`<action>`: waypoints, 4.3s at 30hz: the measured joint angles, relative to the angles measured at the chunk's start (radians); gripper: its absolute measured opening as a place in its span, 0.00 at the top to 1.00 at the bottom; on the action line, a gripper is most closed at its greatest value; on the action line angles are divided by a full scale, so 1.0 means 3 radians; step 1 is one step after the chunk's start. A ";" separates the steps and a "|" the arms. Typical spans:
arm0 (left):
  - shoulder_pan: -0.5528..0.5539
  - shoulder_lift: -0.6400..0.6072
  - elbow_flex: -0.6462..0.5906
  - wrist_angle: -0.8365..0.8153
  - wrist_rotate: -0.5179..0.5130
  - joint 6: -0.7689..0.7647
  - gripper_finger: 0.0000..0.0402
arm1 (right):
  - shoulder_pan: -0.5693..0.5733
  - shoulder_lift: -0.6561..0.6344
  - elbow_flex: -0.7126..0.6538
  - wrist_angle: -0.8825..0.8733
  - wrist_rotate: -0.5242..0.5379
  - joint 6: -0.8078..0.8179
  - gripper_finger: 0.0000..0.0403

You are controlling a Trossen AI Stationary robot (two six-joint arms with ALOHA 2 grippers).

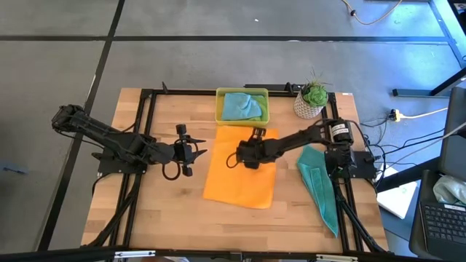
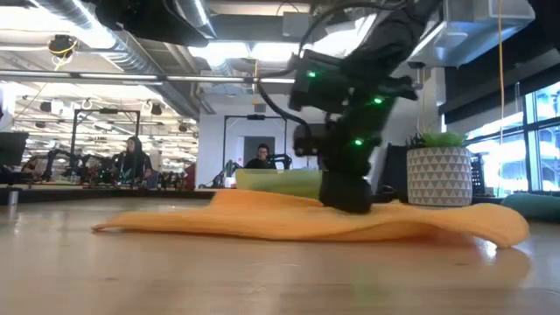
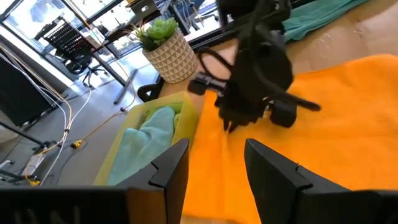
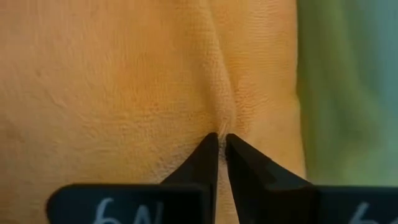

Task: Fold microfiber towels
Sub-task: Fold the orange cloth

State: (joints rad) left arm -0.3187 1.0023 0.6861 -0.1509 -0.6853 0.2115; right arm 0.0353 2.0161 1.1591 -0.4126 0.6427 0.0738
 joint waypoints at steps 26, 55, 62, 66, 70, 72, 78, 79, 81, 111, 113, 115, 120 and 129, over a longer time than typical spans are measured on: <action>-0.1093 0.0577 -0.0038 -0.0414 0.0089 -0.1225 0.68 | 0.2084 -0.0012 0.0601 -0.2163 0.1253 0.2406 0.91; -0.1804 0.1677 -0.0039 0.1346 -0.0881 -0.1171 0.81 | 0.3366 -0.0268 0.0375 -0.1512 0.0757 0.3517 0.85; -0.1859 0.1764 -0.0038 0.1695 -0.0914 -0.1328 0.81 | 0.3389 -0.0452 -0.0022 -0.1426 0.0357 0.3544 0.88; -0.1839 0.1764 -0.0037 0.1841 -0.0912 -0.1296 0.81 | 0.3386 -0.0868 -0.0261 -0.1125 0.0240 0.3121 0.92; -0.1758 0.1764 -0.0037 0.1856 -0.0880 -0.1302 0.81 | 0.3315 -0.1451 -0.0696 -0.0722 0.0053 0.2722 0.95; -0.1714 0.1764 -0.0037 0.1851 -0.0836 -0.1295 0.81 | 0.3233 -0.1781 -0.0980 -0.0427 -0.0027 0.2583 0.95; -0.1454 0.1792 -0.0037 0.1804 -0.0348 -0.1282 0.81 | 0.2771 -0.2294 -0.1874 0.0977 -0.0334 0.2143 0.94; -0.1427 0.1822 -0.0037 0.1787 -0.0278 -0.1232 0.81 | 0.2720 -0.2293 -0.1954 0.1137 -0.0454 0.2075 0.94; -0.1428 0.1893 -0.0037 0.1745 -0.0230 -0.0967 0.81 | 0.2676 -0.2256 -0.2033 0.1415 -0.0559 0.1984 0.92; -0.0952 0.1940 -0.0037 0.0372 0.0919 0.0176 0.63 | 0.2553 -0.0889 -0.0834 -0.0139 -0.0050 0.0017 0.58; -0.0909 0.1940 -0.0037 0.0321 0.0884 0.0241 0.63 | 0.2549 -0.0893 -0.0834 -0.0141 0.0022 -0.0237 0.58; -0.0880 0.1940 -0.0037 0.0269 0.0839 0.0288 0.63 | 0.2546 -0.0892 -0.0836 -0.0150 0.0130 -0.0363 0.58; -0.0850 0.1940 -0.0037 0.0254 0.0829 0.0275 0.63 | 0.2528 -0.0797 -0.0838 -0.0145 0.0110 -0.0378 0.58; -0.0862 0.1940 -0.0037 0.0154 0.0767 0.0205 0.63 | 0.2577 -0.0499 -0.0847 0.0137 0.0435 -0.0750 0.58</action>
State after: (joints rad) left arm -0.5774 1.5845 0.6750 -0.1047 -0.4552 0.2731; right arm 0.8084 1.8664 0.9049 -0.3715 0.7733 -0.1513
